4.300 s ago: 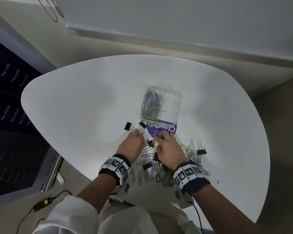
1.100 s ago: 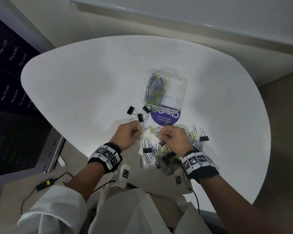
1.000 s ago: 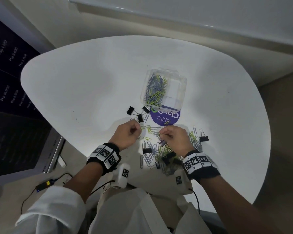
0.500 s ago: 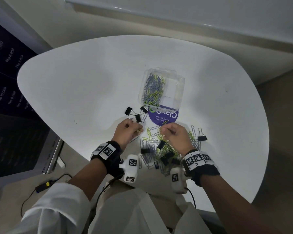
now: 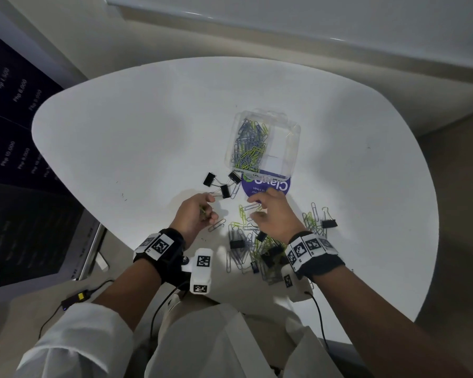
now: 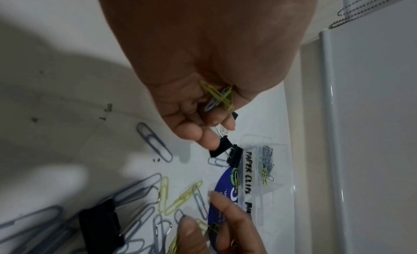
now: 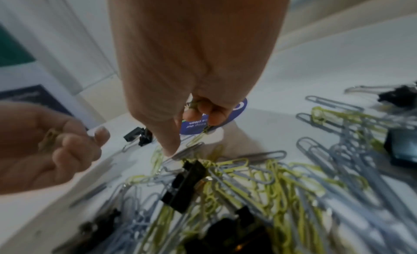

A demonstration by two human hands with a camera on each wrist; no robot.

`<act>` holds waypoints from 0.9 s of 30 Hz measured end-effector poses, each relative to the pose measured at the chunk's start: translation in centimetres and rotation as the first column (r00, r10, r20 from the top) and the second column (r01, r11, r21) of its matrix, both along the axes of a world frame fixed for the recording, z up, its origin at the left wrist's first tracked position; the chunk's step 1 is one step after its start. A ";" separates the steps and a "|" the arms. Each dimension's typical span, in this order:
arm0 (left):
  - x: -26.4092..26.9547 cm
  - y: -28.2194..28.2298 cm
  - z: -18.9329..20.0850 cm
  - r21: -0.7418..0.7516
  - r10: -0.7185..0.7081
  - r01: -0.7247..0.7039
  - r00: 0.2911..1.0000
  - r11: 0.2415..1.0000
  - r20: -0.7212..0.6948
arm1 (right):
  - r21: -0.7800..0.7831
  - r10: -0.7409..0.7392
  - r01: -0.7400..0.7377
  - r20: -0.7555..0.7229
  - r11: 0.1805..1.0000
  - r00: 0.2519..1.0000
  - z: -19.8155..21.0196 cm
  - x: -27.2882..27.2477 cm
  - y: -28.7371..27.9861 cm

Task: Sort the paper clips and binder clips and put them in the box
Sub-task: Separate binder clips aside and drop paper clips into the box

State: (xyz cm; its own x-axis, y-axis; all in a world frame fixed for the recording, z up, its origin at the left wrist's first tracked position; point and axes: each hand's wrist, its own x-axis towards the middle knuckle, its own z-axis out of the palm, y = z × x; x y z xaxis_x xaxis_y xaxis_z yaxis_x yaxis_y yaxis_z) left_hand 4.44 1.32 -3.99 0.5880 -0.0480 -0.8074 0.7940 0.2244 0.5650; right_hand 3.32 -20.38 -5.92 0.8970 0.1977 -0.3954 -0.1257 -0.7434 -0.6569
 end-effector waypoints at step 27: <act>-1.1 1.2 -1.2 0.562 -0.656 0.474 0.735 0.678 0.171 | 0.234 -0.223 0.238 -0.089 0.943 0.971 0.4 -1.0 -1.0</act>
State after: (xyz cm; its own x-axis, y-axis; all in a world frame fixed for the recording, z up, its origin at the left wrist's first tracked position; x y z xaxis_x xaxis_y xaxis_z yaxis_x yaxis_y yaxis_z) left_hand 3.29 2.56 -5.20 0.8011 -0.1499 -0.5795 0.4162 -0.5563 0.7192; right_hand 2.34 -21.39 -5.56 0.9054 0.0848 -0.4160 -0.3194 -0.5093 -0.7991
